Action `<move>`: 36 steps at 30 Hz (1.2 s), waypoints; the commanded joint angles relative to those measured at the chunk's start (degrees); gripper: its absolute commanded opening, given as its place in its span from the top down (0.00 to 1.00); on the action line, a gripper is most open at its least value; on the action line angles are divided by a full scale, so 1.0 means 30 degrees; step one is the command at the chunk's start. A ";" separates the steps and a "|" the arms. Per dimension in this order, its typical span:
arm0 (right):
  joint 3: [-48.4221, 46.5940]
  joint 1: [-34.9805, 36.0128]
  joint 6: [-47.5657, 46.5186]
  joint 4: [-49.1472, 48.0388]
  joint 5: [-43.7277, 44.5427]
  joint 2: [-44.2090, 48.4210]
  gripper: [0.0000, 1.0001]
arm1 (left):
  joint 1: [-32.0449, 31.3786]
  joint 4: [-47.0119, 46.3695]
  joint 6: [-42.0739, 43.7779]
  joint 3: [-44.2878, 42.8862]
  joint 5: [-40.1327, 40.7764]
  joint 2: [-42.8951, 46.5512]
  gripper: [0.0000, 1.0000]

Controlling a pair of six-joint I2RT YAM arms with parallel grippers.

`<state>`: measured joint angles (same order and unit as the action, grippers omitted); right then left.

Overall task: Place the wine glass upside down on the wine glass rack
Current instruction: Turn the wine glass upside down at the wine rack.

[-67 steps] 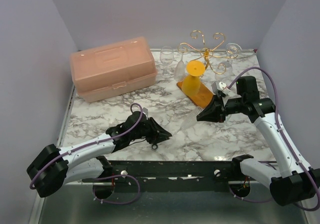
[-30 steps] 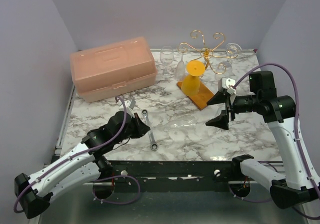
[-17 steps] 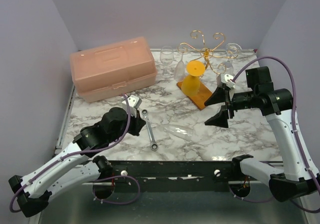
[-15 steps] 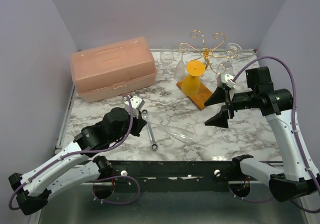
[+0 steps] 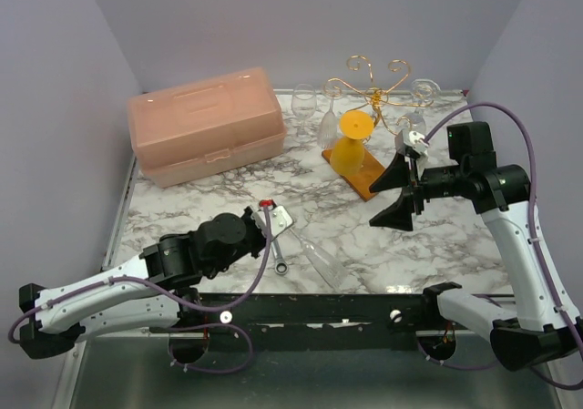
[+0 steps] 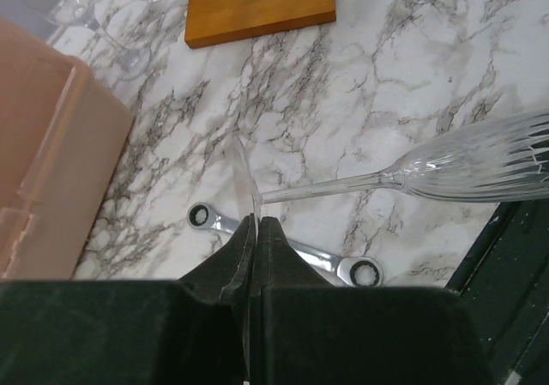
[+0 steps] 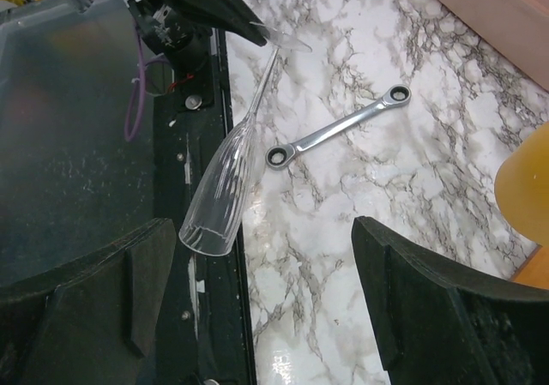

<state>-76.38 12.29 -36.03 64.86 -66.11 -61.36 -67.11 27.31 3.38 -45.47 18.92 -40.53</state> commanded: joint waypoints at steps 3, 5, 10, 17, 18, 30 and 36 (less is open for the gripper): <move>0.0468 -0.0063 0.2166 -0.1908 -0.0113 0.0532 0.09 | -0.1858 -0.1059 0.4902 -0.1272 0.3485 -0.1332 1.00; 0.0748 -0.0057 0.2688 -0.2427 -0.0113 0.0636 0.09 | -0.2253 -0.1117 0.5462 -0.1419 0.4150 -0.1761 1.00; 0.0867 -0.0056 0.3368 -0.2555 -0.0393 0.0559 0.09 | -0.3032 -0.1748 0.6484 -0.1481 0.4834 -0.2228 1.00; 0.1463 -0.0059 0.4509 -0.3549 -0.1025 0.0424 0.09 | -0.3707 -0.2378 0.7159 -0.1900 0.5344 -0.3020 1.00; 0.1466 -0.0055 0.4547 -0.3569 -0.1074 0.0403 0.09 | -0.3853 -0.2396 0.7308 -0.1971 0.5479 -0.3198 1.00; 0.2822 -0.0078 0.5923 -0.4342 -0.1717 0.0386 0.07 | -0.5158 -0.3645 0.9436 -0.1767 0.7619 -0.4164 1.00; 0.3163 -0.0056 0.7087 -0.5183 -0.2133 0.0305 0.06 | -0.5535 -0.5261 1.0661 -0.1108 0.7938 -0.4342 1.00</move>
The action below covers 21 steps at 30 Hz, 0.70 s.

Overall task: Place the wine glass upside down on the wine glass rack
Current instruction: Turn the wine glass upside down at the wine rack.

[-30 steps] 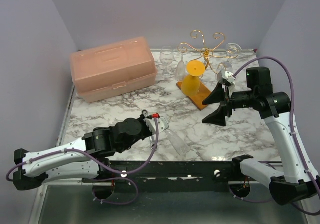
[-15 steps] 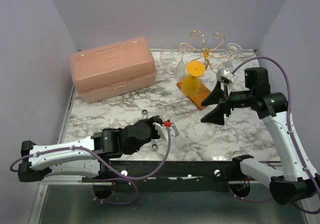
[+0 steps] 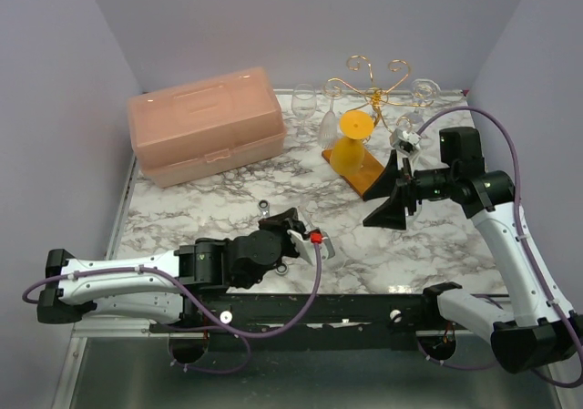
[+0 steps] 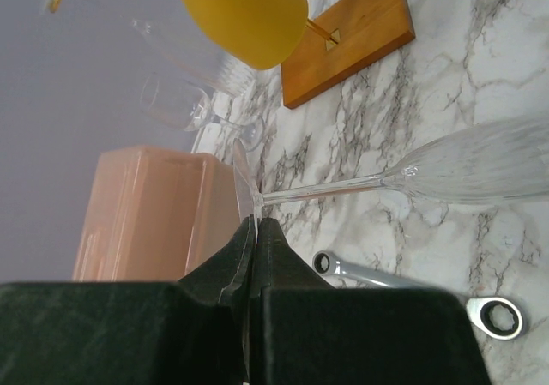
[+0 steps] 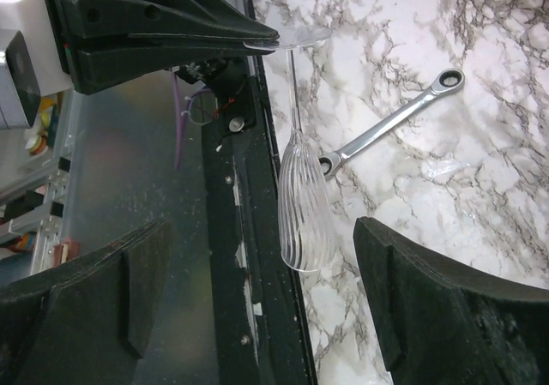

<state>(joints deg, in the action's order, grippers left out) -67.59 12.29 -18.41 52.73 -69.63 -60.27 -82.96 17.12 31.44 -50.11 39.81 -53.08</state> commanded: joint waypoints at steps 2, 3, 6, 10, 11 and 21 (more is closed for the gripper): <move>0.0291 -0.0077 0.1782 -0.1489 -0.1045 -0.0132 0.06 | -0.0296 -0.2718 0.1989 0.0736 0.1104 -0.0278 1.00; 0.0345 -0.0074 0.2117 -0.1726 -0.1100 -0.0174 0.06 | -0.0311 -0.3131 0.2373 0.0855 0.1182 -0.0389 1.00; 0.0652 -0.0063 0.3309 -0.2620 -0.1407 -0.0194 0.06 | -0.0456 -0.4330 0.3137 0.1042 0.1454 -0.0835 1.00; 0.1321 -0.0074 0.5625 -0.4433 -0.1736 -0.0225 0.06 | -0.0911 -0.6507 0.4717 0.1457 0.2167 -0.1581 1.00; 0.1431 -0.0056 0.6059 -0.4803 -0.1612 -0.0258 0.06 | -0.1094 -0.7274 0.5251 0.1642 0.2487 -0.1814 1.00; 0.2211 -0.0065 1.1759 -0.7270 0.0600 0.0185 0.07 | -0.2367 -2.1418 1.6530 0.5068 0.5630 -0.5900 1.00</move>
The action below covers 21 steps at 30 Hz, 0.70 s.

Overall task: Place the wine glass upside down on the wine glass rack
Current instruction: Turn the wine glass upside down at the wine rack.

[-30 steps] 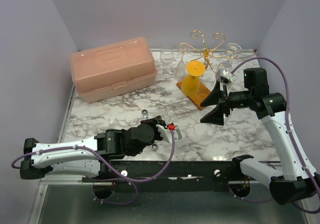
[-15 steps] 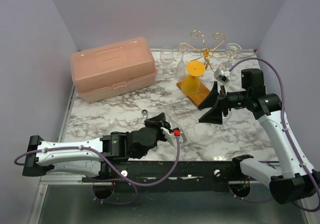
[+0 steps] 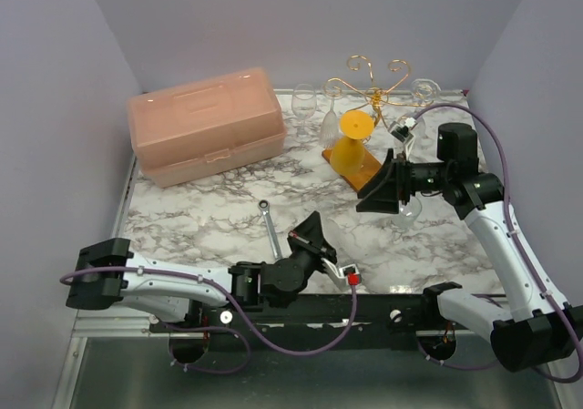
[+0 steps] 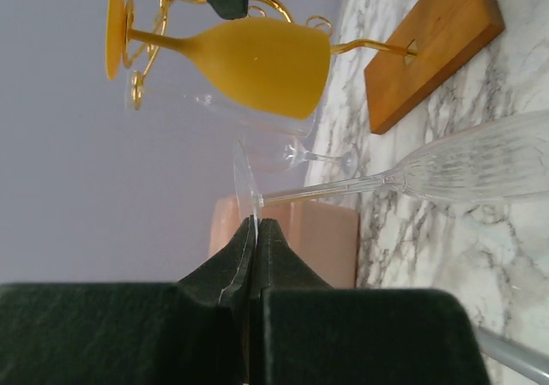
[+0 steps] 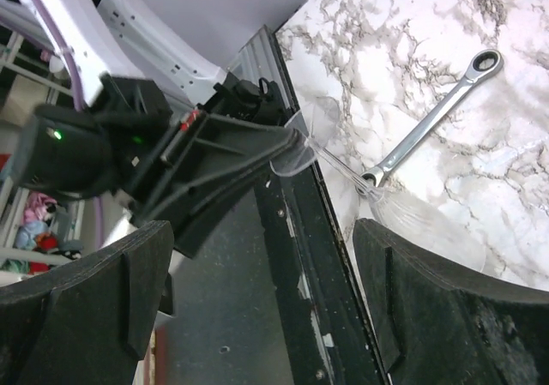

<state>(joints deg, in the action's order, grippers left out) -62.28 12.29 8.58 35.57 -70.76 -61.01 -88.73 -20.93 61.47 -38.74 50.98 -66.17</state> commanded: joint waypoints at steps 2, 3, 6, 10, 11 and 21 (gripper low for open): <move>0.0729 -0.0056 0.3356 -0.1686 0.1223 0.0726 0.07 | -0.0618 -1.1373 0.8222 0.1575 0.2081 -0.2510 1.00; 0.0904 -0.0057 0.3692 -0.1840 0.1301 0.0818 0.08 | -0.0626 -1.2753 0.8956 0.1638 0.2079 -0.3028 1.00; 0.1396 -0.0055 0.4271 -0.2035 0.1568 0.1032 0.08 | -0.0692 -1.6249 1.1403 0.1512 0.2051 -0.4540 1.00; 0.2070 -0.0081 0.5224 -0.2605 0.1621 0.1207 0.11 | -0.0723 -2.0139 1.4080 0.0926 0.1697 -0.6529 1.00; 0.2181 -0.0071 0.5431 -0.2733 0.1591 0.1237 0.12 | -0.0744 -2.0580 1.4467 0.0785 0.1618 -0.6942 1.00; 0.2303 -0.0092 0.6607 -0.3342 0.1263 0.1167 0.30 | -0.0951 -2.0238 1.3973 -0.0485 0.1058 -0.8003 1.00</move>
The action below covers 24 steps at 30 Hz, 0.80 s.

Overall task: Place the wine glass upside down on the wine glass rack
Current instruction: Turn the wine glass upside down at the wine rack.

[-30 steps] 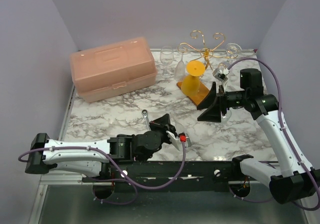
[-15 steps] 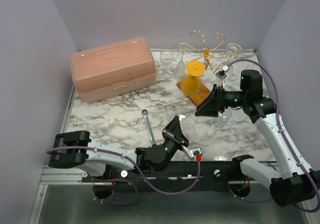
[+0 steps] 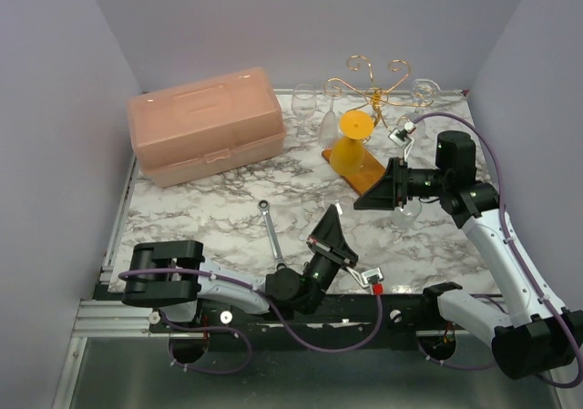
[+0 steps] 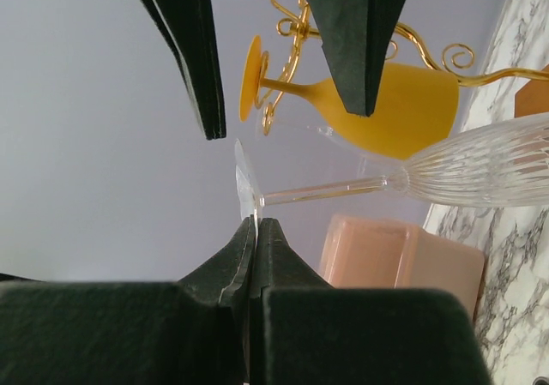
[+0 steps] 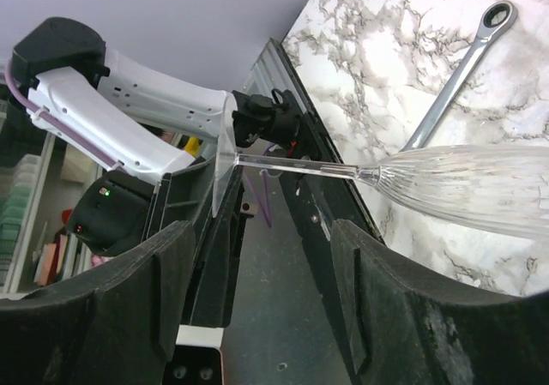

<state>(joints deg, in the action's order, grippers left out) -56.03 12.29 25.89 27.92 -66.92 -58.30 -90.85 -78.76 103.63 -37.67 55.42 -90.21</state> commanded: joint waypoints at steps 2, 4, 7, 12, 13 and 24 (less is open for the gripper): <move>0.0107 -0.0085 0.0866 -0.0826 0.0023 0.0260 0.33 | -0.0318 -0.0130 -0.0713 -0.0970 -0.0526 0.0042 1.00; 0.0014 -0.0085 0.0847 -0.0783 0.0018 0.0249 0.37 | -0.0414 0.0696 -0.1392 -0.0982 -0.0655 0.0114 1.00; -0.0013 -0.0086 0.0815 -0.0669 -0.0030 0.0392 0.40 | -0.0501 0.1322 -0.1911 -0.1082 -0.0718 0.0083 1.00; -0.0045 -0.0085 0.0884 -0.0606 -0.0109 0.0428 0.45 | -0.0523 0.1972 -0.2262 -0.1291 -0.0834 0.0094 1.00; -0.0022 -0.0086 0.0965 -0.0696 -0.0079 0.0421 0.47 | -0.0537 0.2144 -0.2322 -0.1371 -0.0908 0.0101 1.00; 0.0437 -0.0085 0.1419 -0.1148 0.0181 0.0450 0.84 | -0.0538 0.3225 -0.2713 -0.2032 -0.1301 -0.0279 1.00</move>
<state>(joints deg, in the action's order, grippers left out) -55.77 12.27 29.87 25.67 -66.89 -57.76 -92.01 -69.45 96.75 -41.71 53.91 -90.35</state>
